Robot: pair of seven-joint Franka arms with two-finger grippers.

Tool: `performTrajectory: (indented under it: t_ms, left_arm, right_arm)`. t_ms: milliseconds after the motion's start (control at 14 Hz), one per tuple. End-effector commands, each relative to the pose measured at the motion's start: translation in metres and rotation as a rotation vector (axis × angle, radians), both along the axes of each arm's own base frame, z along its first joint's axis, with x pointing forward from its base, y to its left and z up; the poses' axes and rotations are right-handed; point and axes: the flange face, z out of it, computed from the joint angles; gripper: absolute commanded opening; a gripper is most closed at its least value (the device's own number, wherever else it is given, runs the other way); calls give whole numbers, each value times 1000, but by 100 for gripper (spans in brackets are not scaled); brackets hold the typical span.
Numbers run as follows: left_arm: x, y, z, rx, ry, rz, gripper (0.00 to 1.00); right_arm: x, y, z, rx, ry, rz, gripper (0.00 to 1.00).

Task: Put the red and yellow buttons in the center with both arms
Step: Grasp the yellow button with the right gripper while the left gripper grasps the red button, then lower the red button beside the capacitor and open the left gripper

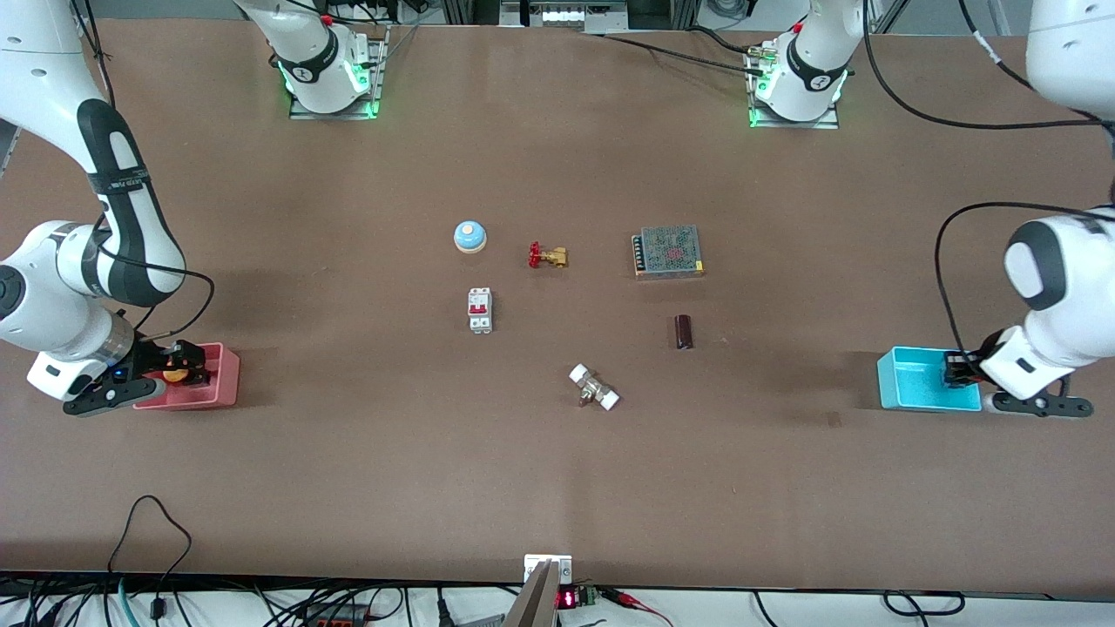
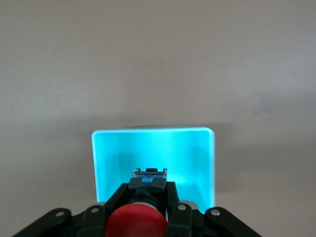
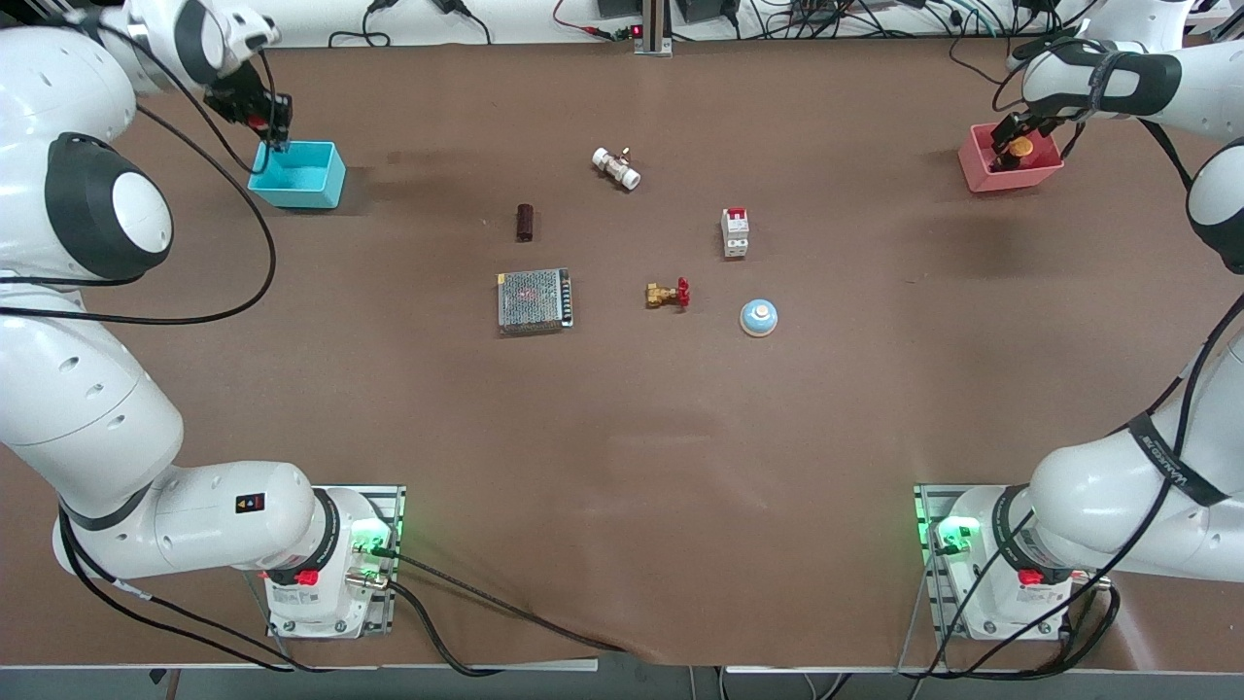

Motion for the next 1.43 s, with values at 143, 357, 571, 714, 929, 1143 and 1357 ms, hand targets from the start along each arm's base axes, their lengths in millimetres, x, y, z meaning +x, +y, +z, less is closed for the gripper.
performTrajectory:
  t_ms: [143,357,571,714,929,1143,1357]
  left_arm:
    - [-18,-110,-15,-61,160,52,30]
    - [-39,-171,-39,-83,168,67,29]
    - [-67,-217,-78,-106,93,135,29]
    - [-89,-241,-108,-118,51,164,30]
    - [-106,-253,-130,-138,-6,184,59]
    - [-99,-251,-111,-141,-41,185,100]
    - [-88,-248,-72,-123,-49,189,100]
  right_arm:
    - [-4,-2,-7,8,1,19,100]
    - [-5,-2,-10,9,7,16,100]
    - [-6,-2,-15,11,16,18,97]
    - [-6,-2,-15,10,19,25,81]
    - [-6,-1,-19,8,26,70,64]
    - [-7,-1,-20,8,28,73,49]
    - [-7,-2,-21,7,30,84,41]
